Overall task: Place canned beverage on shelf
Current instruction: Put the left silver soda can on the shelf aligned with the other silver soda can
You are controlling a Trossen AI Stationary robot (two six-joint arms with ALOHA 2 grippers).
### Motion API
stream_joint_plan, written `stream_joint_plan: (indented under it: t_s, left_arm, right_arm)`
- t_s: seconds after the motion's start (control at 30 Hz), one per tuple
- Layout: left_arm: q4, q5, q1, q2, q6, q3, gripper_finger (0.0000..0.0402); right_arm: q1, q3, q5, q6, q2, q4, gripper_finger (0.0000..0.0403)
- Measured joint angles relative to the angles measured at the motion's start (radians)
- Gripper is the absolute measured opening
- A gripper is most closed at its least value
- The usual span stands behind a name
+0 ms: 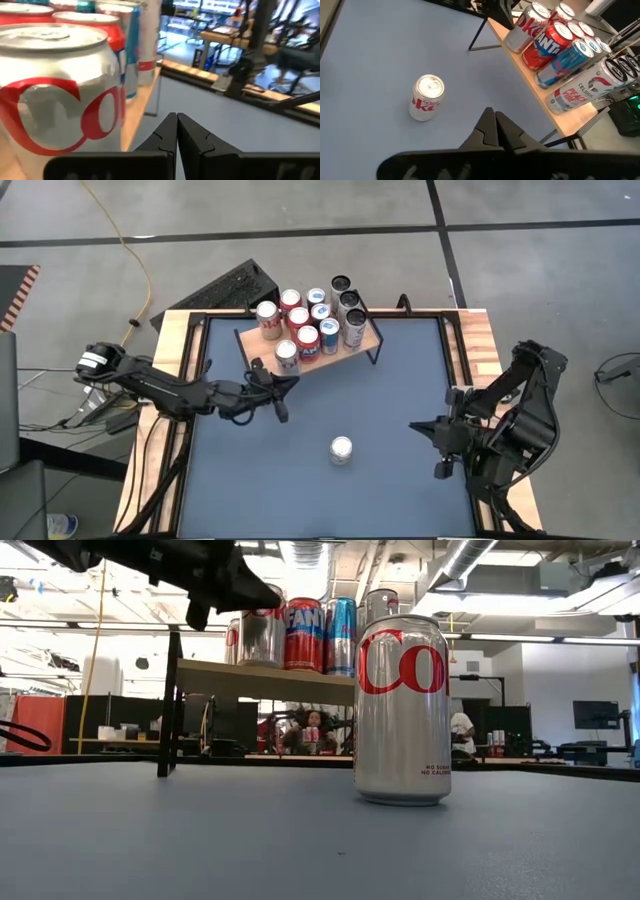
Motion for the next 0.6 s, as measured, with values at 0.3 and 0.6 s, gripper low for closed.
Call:
stream_joint_plan:
  t_s: [0.3,0.6]
  left_arm:
    - [-0.024,-0.101,0.004,-0.002,-0.022,0.008,0.0000]
    - [-0.035,-0.157,0.017,-0.002,-0.033,0.008,0.0000]
  right_arm:
    - [0.000,0.000,0.010,-0.007,0.000,0.004,0.0000]
    - [0.000,0.000,0.011,-0.008,0.000,0.004,0.0000]
